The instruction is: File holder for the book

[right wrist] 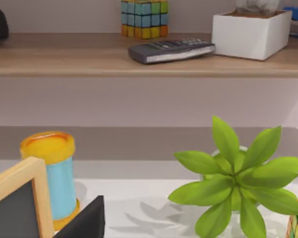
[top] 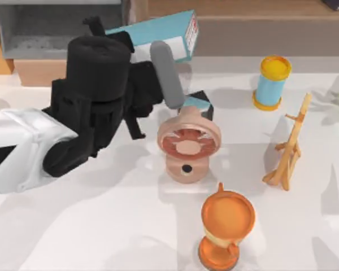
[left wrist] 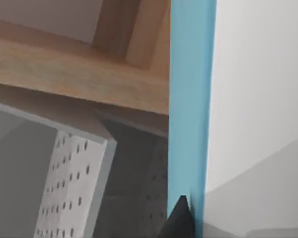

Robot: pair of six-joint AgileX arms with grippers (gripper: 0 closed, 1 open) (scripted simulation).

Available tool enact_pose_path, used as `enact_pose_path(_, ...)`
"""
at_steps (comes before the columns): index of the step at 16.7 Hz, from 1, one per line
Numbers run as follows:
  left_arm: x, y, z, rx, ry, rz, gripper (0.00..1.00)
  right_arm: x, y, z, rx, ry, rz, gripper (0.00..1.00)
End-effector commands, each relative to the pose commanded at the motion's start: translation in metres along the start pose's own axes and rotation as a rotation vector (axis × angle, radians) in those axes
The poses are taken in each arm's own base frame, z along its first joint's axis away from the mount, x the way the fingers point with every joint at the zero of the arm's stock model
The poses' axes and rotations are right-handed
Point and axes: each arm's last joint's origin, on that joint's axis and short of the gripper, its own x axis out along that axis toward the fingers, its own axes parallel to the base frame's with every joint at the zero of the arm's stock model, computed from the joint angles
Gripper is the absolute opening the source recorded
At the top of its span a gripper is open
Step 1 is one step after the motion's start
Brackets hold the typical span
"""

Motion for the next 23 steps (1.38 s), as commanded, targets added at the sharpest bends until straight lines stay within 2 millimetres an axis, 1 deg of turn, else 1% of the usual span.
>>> enact_pose_path(3,0.007,-0.006,-0.052,0.112,0.080,0.015,0.00,0.000,0.000,0.000,0.000,0.000,0.000,1.00)
enact_pose_path(5,0.015,-0.005,-0.082,0.168,0.125,0.035,0.00,0.000,0.000,0.000,0.000,0.000,0.000,1.00)
enact_pose_path(8,0.032,0.002,-0.112,0.228,0.154,0.081,0.00,0.000,0.000,0.000,0.000,0.000,0.000,1.00)
enact_pose_path(10,0.045,0.003,-0.126,0.259,0.155,0.100,0.00,0.000,0.000,0.000,0.000,0.000,0.000,1.00)
enact_pose_path(12,0.056,0.002,-0.135,0.280,0.148,0.104,0.00,0.000,0.000,0.000,0.000,0.000,0.000,1.00)
enact_pose_path(14,0.060,0.000,-0.138,0.288,0.144,0.103,0.00,0.000,0.000,0.000,0.000,0.000,0.000,1.00)
enact_pose_path(20,0.060,0.000,-0.137,0.290,0.142,0.101,0.00,0.000,0.000,0.000,0.000,0.000,0.000,1.00)
enact_pose_path(23,0.071,0.007,-0.138,0.286,0.142,0.116,0.00,0.000,0.000,0.000,0.000,0.000,0.000,1.00)
